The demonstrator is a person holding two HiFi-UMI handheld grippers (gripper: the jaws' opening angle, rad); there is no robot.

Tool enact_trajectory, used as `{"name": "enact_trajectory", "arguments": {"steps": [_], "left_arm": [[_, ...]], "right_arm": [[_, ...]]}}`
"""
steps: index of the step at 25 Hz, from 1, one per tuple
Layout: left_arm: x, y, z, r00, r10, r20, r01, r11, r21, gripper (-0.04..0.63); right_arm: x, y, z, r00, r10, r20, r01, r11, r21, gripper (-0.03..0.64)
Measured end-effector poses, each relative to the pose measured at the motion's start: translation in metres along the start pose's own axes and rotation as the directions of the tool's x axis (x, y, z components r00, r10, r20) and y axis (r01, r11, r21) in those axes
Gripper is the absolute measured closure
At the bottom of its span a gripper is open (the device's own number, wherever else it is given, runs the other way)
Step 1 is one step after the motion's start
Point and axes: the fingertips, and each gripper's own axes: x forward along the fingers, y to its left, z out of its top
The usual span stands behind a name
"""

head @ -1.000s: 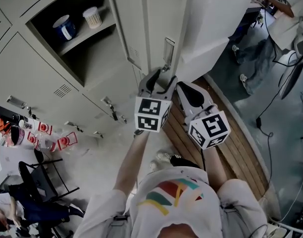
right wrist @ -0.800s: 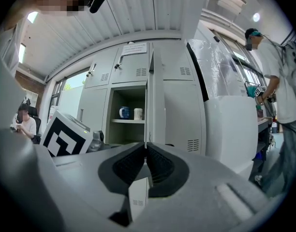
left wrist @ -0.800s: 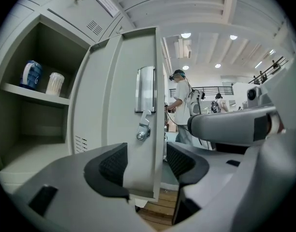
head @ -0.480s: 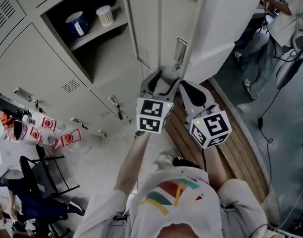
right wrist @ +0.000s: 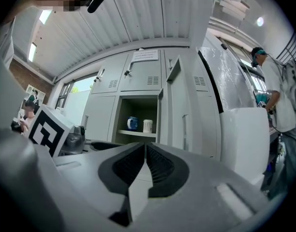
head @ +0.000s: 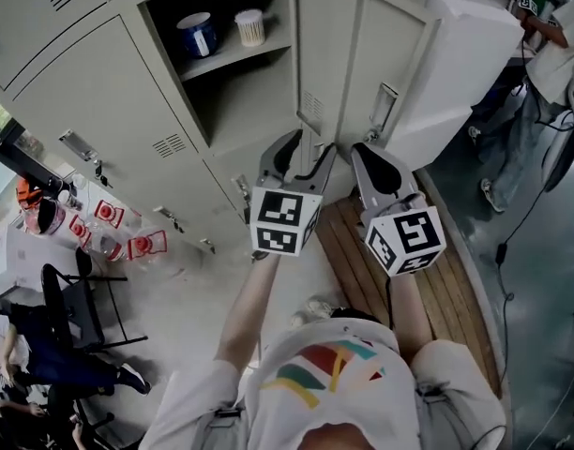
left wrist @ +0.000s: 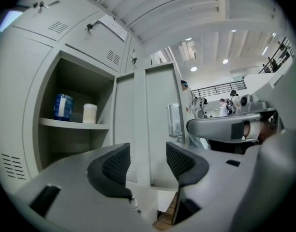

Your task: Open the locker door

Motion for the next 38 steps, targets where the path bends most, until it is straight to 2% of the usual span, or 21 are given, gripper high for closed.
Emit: {"name": "enact_trajectory", "arguments": {"steps": [4, 7, 8, 11, 17, 23, 27, 32, 38], "left_arm": [[-0.026, 0.031, 0.018, 0.993, 0.108, 0.044, -0.108, 0.994, -0.005, 0.379], [-0.055, 0.057, 0.033, 0.971, 0.222, 0.089, -0.222, 0.975, -0.001, 0.544], [-0.064, 0.065, 0.038, 0.961, 0.256, 0.101, -0.258, 0.966, 0.002, 0.564], [-0.094, 0.086, 0.049, 0.929, 0.346, 0.13, -0.348, 0.937, -0.004, 0.577], [-0.157, 0.11, 0.059, 0.845, 0.501, 0.186, -0.51, 0.86, 0.001, 0.58], [-0.203, 0.117, 0.056, 0.767, 0.611, 0.197, -0.625, 0.78, 0.014, 0.58], [-0.221, 0.116, 0.048, 0.723, 0.666, 0.185, -0.681, 0.732, 0.025, 0.58], [-0.227, 0.113, 0.029, 0.705, 0.694, 0.149, -0.704, 0.71, 0.025, 0.58], [-0.226, 0.109, 0.02, 0.696, 0.707, 0.128, -0.714, 0.7, 0.016, 0.58]], "right_arm": [[0.02, 0.018, 0.015, 0.998, 0.052, 0.033, -0.051, 0.998, -0.026, 0.601], [0.034, 0.034, 0.027, 0.993, 0.097, 0.061, -0.094, 0.995, -0.042, 0.6], [0.038, 0.04, 0.03, 0.991, 0.112, 0.07, -0.109, 0.993, -0.046, 0.6], [0.049, 0.059, 0.037, 0.983, 0.155, 0.095, -0.15, 0.987, -0.054, 0.601], [0.064, 0.099, 0.039, 0.965, 0.236, 0.115, -0.226, 0.97, -0.094, 0.6], [0.063, 0.124, 0.03, 0.951, 0.286, 0.113, -0.27, 0.953, -0.137, 0.601], [0.06, 0.134, 0.015, 0.95, 0.304, 0.072, -0.294, 0.948, -0.123, 0.601], [0.052, 0.146, -0.004, 0.944, 0.327, 0.042, -0.323, 0.942, -0.088, 0.601], [0.048, 0.156, -0.015, 0.931, 0.365, 0.014, -0.363, 0.928, -0.09, 0.601]]}}
